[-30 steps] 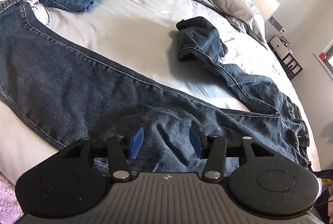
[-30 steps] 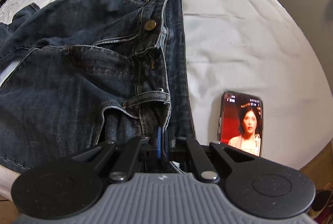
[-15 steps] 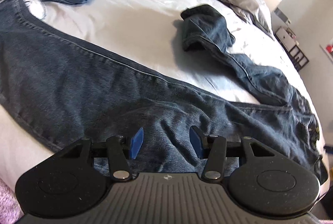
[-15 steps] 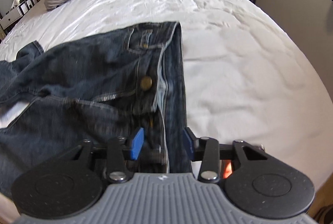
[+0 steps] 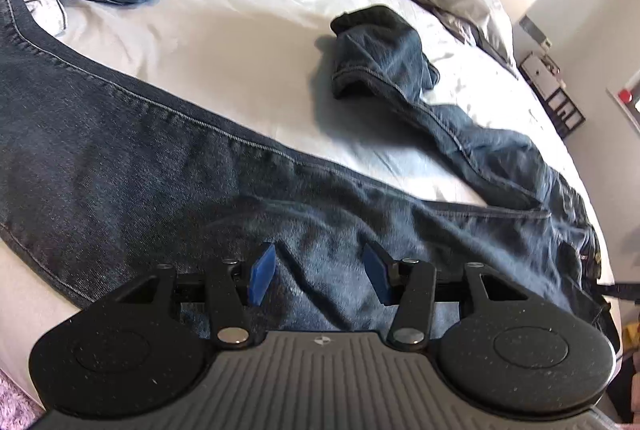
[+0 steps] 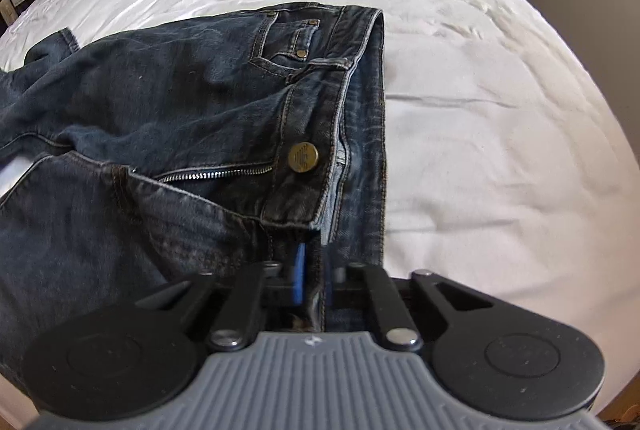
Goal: Fold clothes
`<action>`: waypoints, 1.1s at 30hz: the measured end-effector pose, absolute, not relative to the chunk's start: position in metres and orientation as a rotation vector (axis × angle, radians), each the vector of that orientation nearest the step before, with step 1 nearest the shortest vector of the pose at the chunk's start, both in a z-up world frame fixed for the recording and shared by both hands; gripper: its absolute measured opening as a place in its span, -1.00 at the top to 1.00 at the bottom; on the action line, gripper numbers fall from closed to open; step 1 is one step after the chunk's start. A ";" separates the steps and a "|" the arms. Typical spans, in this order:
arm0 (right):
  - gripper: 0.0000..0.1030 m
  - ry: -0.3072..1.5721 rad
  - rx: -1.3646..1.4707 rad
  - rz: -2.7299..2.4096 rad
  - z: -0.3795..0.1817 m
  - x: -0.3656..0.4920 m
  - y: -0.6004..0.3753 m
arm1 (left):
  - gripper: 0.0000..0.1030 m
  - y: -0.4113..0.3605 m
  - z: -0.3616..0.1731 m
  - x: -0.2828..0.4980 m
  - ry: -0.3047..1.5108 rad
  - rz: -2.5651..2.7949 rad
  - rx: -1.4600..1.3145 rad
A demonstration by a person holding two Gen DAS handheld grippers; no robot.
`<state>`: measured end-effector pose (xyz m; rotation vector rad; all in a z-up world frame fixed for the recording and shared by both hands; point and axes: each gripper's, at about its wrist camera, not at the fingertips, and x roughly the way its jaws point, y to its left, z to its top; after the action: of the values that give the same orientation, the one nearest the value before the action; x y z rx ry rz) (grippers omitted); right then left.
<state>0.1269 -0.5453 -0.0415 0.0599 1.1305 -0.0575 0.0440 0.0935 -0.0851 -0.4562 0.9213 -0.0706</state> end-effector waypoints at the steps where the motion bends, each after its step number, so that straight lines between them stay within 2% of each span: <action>1: 0.82 1.136 0.065 -0.055 -0.040 0.124 -0.545 | 0.09 0.093 -0.083 0.043 0.914 -0.070 -0.456; 7: 0.84 1.124 0.044 0.008 -0.024 0.097 -0.527 | 0.09 0.091 -0.073 0.039 0.890 -0.079 -0.461; 16: 0.88 0.946 -0.056 -0.087 0.005 0.097 -0.515 | 0.08 0.094 -0.070 0.035 0.885 -0.068 -0.450; 27: 0.88 1.018 -0.280 -0.173 -0.039 0.142 -0.505 | 0.08 0.097 -0.079 0.045 0.899 -0.050 -0.425; 33: 0.79 1.014 -0.229 -0.185 -0.039 0.138 -0.511 | 0.08 0.094 -0.076 0.049 0.888 -0.055 -0.400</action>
<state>0.1379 -0.5108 -0.0390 -0.2288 1.0138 -0.1848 0.0490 0.0943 -0.0765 -0.3998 0.8882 -0.0555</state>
